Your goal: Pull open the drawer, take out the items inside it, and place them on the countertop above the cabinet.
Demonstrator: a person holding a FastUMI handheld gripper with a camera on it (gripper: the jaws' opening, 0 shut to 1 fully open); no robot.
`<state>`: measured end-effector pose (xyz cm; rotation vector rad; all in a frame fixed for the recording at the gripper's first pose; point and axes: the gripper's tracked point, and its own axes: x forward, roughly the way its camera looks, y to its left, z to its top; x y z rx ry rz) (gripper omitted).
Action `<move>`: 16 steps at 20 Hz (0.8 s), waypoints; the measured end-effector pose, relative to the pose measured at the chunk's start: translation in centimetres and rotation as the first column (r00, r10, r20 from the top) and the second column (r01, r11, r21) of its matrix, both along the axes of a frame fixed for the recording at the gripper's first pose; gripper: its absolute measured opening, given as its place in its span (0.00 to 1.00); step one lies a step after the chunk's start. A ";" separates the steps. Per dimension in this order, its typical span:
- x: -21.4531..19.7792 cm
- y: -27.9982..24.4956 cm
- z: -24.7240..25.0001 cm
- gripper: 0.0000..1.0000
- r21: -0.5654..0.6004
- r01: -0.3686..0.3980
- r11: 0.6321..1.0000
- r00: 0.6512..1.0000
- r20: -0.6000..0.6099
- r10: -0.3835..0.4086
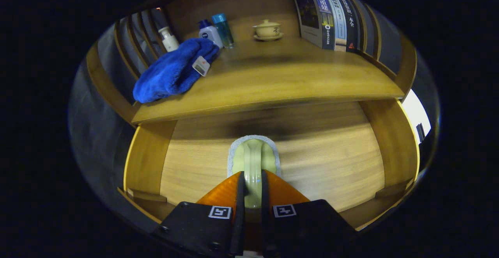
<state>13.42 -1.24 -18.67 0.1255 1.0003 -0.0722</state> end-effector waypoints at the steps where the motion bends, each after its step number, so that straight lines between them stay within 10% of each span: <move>1: -0.3 0.1 1.4 0.25 -0.006 -0.022 1.000 0.999 0.024 0.022; 8: 4.8 -0.2 11.5 0.25 -0.055 -0.029 0.998 0.963 0.265 0.043; 16: 15.8 -3.1 14.2 0.25 -0.016 0.131 0.991 0.919 0.376 -0.116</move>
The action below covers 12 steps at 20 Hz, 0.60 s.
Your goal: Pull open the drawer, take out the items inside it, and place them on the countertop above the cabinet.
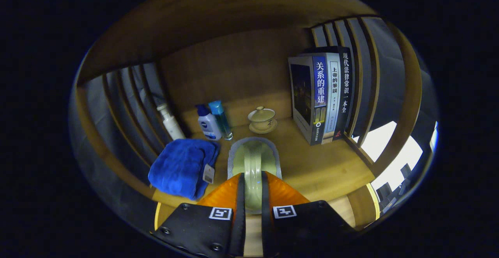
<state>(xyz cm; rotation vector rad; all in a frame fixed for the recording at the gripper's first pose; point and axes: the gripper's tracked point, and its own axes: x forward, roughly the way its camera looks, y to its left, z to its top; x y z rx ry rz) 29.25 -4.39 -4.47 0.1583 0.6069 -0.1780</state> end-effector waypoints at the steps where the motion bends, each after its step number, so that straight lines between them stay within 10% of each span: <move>1: 0.8 -0.1 -0.6 0.25 0.008 -0.002 1.000 1.000 -0.009 0.002; 12: 1.6 -0.9 -3.7 0.28 -0.150 -0.061 0.987 0.996 -0.071 0.051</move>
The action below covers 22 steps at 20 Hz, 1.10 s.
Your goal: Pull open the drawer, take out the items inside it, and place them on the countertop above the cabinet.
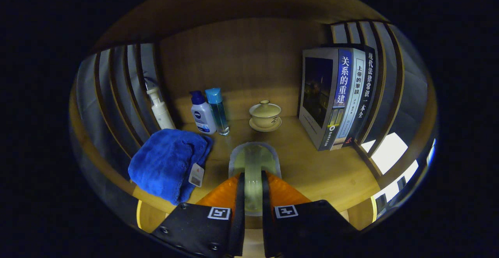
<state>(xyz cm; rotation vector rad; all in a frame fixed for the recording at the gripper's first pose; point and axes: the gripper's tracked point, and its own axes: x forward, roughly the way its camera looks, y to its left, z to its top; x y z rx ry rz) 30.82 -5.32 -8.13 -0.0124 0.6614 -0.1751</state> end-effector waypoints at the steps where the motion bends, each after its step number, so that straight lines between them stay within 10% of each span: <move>1: 0.0 -0.2 -0.2 0.28 0.000 -0.001 1.000 1.000 0.000 0.001; 13: -1.0 0.3 1.5 0.97 0.046 -0.024 0.999 0.999 0.046 0.022; 22: -9.4 -2.2 9.6 0.99 -0.074 -0.114 0.991 0.961 0.244 0.129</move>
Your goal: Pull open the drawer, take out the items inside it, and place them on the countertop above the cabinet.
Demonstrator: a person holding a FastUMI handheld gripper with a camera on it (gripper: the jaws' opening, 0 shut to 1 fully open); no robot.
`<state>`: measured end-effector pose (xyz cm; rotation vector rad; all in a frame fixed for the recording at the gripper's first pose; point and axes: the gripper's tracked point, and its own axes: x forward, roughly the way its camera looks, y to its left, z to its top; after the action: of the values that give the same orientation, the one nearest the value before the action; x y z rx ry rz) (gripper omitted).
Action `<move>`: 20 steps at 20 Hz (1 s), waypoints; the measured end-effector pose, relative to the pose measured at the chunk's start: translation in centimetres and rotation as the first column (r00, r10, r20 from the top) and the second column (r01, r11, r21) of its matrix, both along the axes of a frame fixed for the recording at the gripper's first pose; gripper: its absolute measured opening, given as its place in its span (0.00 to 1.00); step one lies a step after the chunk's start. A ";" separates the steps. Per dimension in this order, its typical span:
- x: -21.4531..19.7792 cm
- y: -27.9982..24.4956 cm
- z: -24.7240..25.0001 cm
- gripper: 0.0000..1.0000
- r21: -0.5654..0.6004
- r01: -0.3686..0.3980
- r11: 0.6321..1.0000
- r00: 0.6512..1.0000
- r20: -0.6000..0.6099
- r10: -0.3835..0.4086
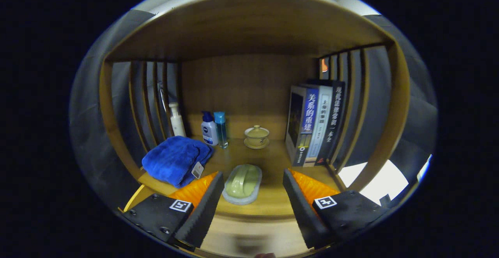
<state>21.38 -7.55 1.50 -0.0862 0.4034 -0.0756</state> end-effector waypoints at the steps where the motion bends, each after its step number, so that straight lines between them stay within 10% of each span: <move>1: -1.5 0.2 1.2 0.99 0.014 0.004 1.000 0.999 0.046 -0.005; 11: -16.3 7.8 4.5 0.99 0.034 -0.075 0.997 0.950 0.305 0.061; 20: -22.0 10.4 -5.4 0.99 0.018 -0.049 0.999 0.951 0.307 0.041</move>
<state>-0.61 2.81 -3.91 -0.0573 0.0905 -0.0377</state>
